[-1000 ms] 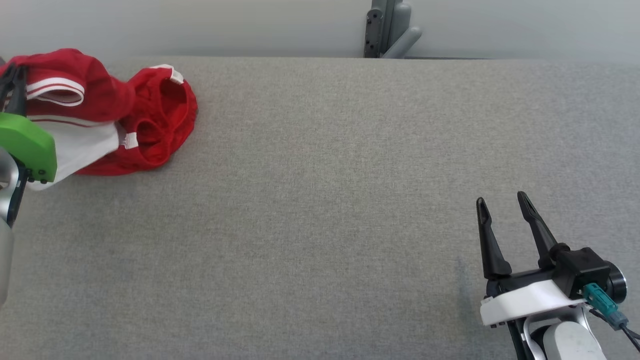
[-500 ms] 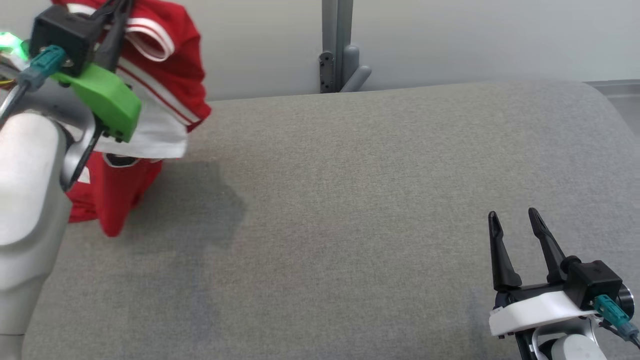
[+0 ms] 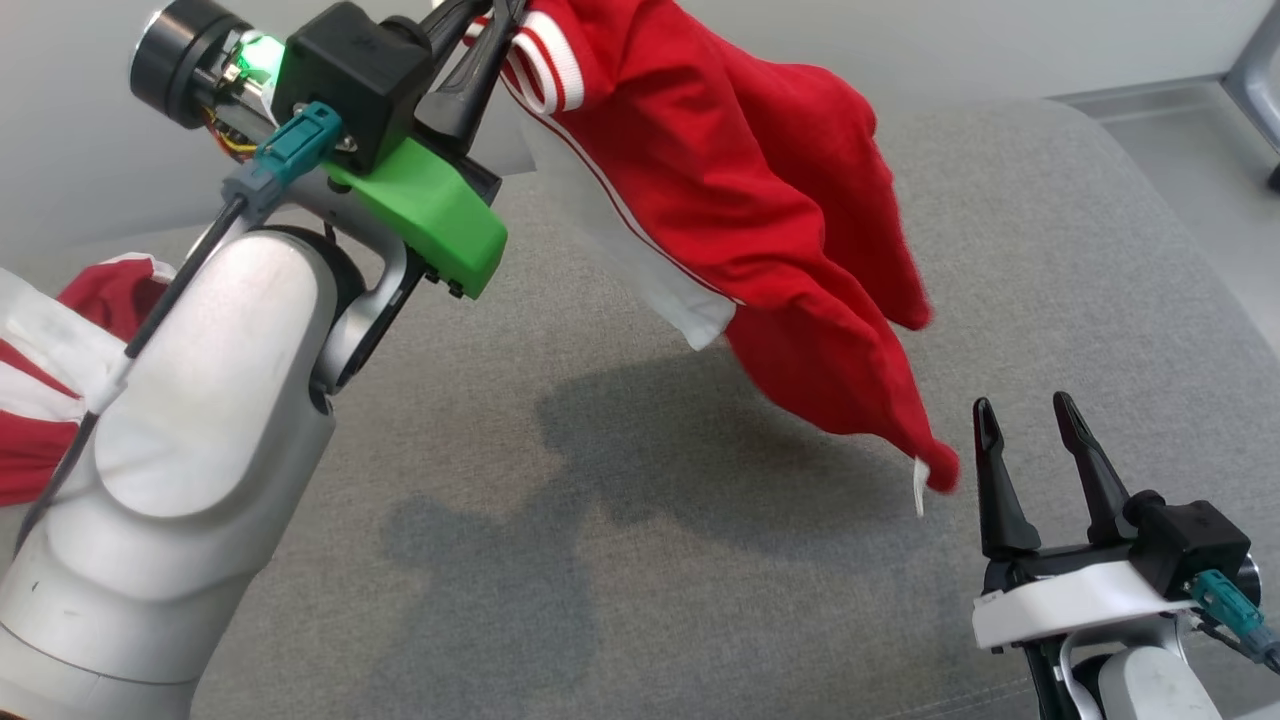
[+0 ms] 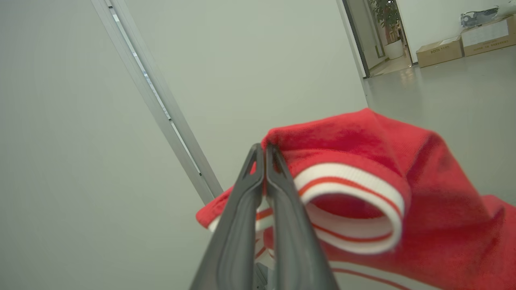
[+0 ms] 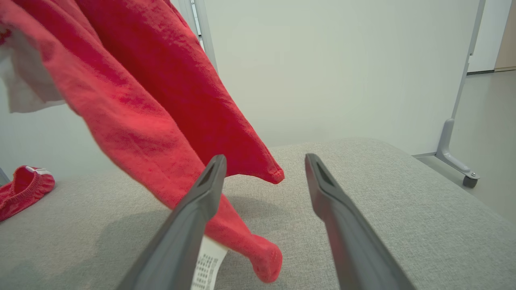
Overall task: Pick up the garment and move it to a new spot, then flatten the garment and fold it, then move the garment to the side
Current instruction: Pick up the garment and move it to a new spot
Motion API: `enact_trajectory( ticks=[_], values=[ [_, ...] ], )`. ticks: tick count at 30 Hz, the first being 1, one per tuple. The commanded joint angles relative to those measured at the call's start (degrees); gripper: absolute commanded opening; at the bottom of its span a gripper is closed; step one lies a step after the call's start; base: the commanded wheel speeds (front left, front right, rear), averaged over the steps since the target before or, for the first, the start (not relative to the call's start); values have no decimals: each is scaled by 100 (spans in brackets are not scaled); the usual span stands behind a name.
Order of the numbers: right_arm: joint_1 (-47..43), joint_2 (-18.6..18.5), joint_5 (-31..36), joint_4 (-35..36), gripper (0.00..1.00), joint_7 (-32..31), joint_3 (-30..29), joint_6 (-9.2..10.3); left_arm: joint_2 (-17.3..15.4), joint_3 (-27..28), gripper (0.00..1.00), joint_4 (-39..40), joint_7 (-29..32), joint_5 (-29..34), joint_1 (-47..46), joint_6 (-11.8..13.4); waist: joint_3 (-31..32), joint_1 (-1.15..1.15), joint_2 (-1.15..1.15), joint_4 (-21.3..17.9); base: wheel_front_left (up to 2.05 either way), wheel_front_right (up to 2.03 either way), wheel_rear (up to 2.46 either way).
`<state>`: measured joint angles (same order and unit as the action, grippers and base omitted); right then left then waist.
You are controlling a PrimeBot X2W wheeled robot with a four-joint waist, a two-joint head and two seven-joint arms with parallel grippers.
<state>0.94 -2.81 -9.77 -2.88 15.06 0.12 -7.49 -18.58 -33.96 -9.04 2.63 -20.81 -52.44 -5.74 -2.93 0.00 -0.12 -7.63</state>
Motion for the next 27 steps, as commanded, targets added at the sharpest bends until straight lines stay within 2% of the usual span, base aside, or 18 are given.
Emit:
enact_trajectory(
  ticks=[1, 5, 10, 19, 20, 21, 22, 24, 27],
  values=[
    [111, -16, -55, 34, 100, 18, 10, 0, 18, 2, 0, -147, -36, -56, 162, 48, -345, 0, 12, -262, 0, 0, 0],
    [188, -15, -121, 53, 100, 18, -4, 0, -18, 14, 0, -503, -162, -95, 322, 102, -607, 0, 12, -371, 0, 0, 0],
    [337, -14, -196, 78, 100, 18, -28, 0, -144, 183, 0, -1508, -606, -203, 773, 309, -985, 0, 12, -481, 0, 0, 0],
    [439, -14, -163, 48, 100, 18, -39, 0, -48, 390, 0, -3013, -1169, -469, 1288, 494, -1094, 0, 12, -419, 0, 0, 0],
    [442, -14, -147, 45, 100, 18, -34, 0, -20, 399, 7, -3144, -1216, -501, 1311, 479, -1089, 0, 12, -401, 0, 0, 0],
    [439, -14, -132, 45, 100, 18, -30, 0, 4, 398, 26, -3265, -1267, -518, 1325, 472, -1081, 0, 12, -382, 0, 0, 0],
    [435, -15, -113, 46, 100, 18, -22, 0, 30, 402, 40, -3373, -1318, -533, 1329, 478, -1071, 0, 12, -361, 0, 0, 0],
    [433, -15, -91, 42, 100, 18, -17, 0, 76, 393, 100, -3571, -1411, -551, 1326, 459, -1044, 0, 12, -317, 0, 0, 0],
    [385, -15, -49, 27, 100, 18, -11, 0, 157, 400, 100, -3760, -1551, -556, 1300, 458, -968, 0, 12, -238, 0, 0, 0]
  ],
)
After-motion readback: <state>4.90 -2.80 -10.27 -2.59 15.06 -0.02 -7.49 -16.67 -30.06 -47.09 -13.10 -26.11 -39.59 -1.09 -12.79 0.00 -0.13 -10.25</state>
